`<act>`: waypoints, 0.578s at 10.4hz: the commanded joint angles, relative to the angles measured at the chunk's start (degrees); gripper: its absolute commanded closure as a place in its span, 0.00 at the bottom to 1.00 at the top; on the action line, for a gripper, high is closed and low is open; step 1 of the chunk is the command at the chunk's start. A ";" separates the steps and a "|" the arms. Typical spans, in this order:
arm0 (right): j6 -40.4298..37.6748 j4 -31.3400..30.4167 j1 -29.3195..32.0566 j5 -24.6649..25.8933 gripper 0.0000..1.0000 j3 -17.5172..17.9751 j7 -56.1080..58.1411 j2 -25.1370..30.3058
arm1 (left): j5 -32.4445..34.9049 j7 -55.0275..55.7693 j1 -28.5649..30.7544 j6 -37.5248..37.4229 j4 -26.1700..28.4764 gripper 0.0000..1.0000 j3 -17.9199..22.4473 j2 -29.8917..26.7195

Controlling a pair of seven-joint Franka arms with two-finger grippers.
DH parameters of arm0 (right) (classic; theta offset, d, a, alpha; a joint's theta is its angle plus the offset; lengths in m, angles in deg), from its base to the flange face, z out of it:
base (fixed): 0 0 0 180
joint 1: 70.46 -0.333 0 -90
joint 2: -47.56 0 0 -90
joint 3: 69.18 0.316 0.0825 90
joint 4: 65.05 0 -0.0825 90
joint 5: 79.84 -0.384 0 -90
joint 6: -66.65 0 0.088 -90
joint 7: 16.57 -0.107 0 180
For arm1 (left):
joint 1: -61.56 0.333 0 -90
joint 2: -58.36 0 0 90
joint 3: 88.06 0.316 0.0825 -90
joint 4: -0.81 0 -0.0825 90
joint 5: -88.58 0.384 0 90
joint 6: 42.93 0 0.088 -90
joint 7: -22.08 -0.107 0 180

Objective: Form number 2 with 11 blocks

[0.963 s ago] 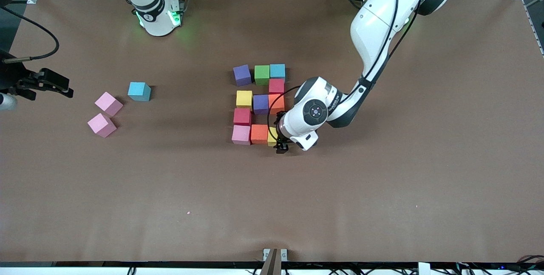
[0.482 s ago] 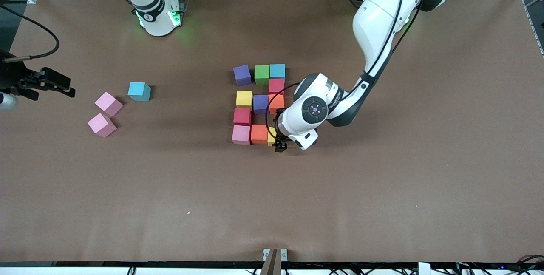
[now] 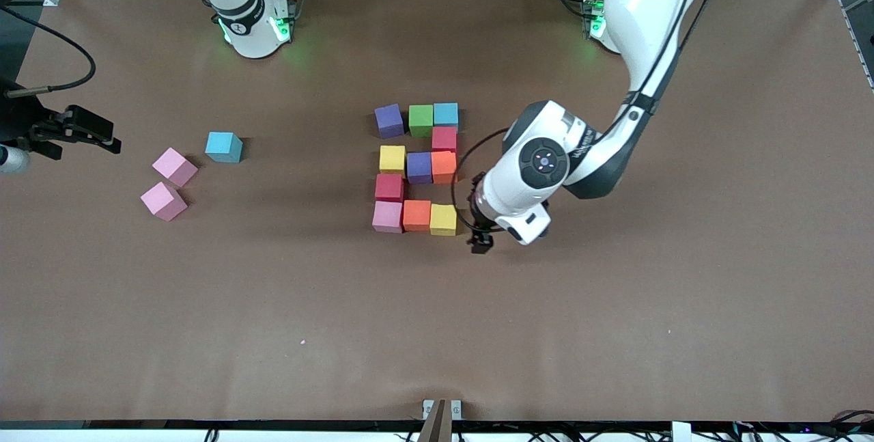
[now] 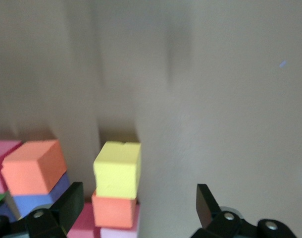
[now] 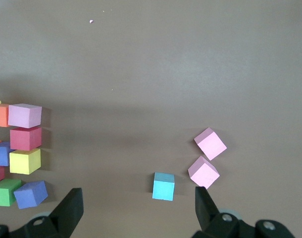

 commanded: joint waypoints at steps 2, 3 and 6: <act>-0.43 -0.07 -0.34 1.56 0.00 -0.14 0.50 0.67 | 4.17 -4.48 3.62 -2.86 1.56 0.00 -0.10 -2.82; -0.43 0.02 -0.34 2.09 0.00 -0.14 0.67 0.67 | 4.08 -7.20 5.11 -4.36 1.65 0.00 -0.10 -4.22; -0.61 0.11 -0.42 2.89 0.00 -0.06 0.41 0.67 | 4.08 -16.42 10.12 -10.06 1.83 0.00 -0.19 -8.44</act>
